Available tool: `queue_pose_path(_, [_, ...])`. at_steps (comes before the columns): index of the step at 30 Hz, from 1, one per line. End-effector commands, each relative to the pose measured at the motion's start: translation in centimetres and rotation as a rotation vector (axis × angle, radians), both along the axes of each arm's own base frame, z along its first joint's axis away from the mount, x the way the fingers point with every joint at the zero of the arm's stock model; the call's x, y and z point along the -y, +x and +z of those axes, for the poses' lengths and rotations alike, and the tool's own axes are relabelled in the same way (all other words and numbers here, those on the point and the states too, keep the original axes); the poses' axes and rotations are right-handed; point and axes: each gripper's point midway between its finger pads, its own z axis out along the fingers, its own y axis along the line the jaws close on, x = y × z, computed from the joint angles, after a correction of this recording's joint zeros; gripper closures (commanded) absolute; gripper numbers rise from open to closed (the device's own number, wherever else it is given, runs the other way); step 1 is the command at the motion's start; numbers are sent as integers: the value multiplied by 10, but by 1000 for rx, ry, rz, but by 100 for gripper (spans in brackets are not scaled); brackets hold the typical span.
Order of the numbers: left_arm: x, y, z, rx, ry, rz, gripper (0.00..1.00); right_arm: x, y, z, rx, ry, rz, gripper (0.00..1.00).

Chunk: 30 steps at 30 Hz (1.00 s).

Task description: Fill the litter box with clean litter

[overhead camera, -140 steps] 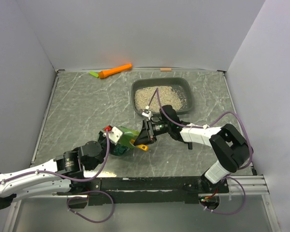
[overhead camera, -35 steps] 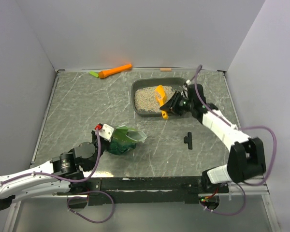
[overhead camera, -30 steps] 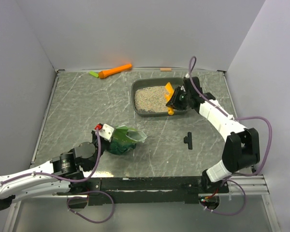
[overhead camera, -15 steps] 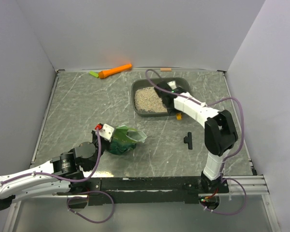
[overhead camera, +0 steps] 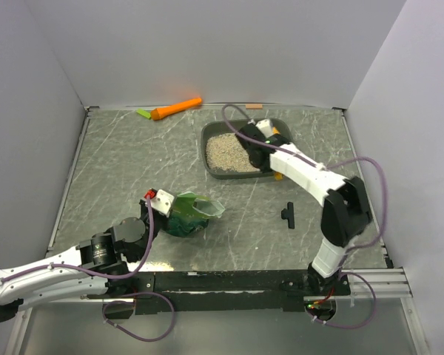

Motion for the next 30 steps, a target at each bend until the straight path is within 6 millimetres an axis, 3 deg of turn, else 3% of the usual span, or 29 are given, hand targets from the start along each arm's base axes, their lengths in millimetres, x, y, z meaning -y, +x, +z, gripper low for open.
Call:
queue_pose_path(1, [-7,2,25,24,-80,32,99,23,-6,65,202,184,-86,100])
queue_pose_path(2, [-6,2,25,23,-79,30,99,25,-8,65,207,231,-102,100])
queue_pose_path(5, [-5,1,25,22,-77,26,99,60,-14,60,237,316,-203,100])
queue_pose_path(6, [-5,1,25,22,-76,26,99,72,-17,45,216,352,-239,100])
queue_pose_path(8, [-5,1,26,26,-85,23,99,87,-22,38,225,377,-282,100])
queue_pose_path(10, [-6,1,27,29,-91,24,99,100,-28,17,196,414,-327,100])
queue_pose_path(12, [-6,1,28,30,-95,21,99,100,-35,-6,139,474,-339,100])
queue_pose_path(18, [-5,-1,29,34,-105,4,99,114,-30,-45,107,589,-431,100])
queue_pose_path(26, [-4,-1,27,35,-96,-2,99,119,-12,-74,71,632,-471,100])
queue_pose_path(28, [-4,-1,27,36,-97,-4,99,114,-7,-83,42,651,-467,96])
queue_pose_path(30, [-4,-1,26,34,-94,-4,99,125,-2,-88,47,663,-495,93])
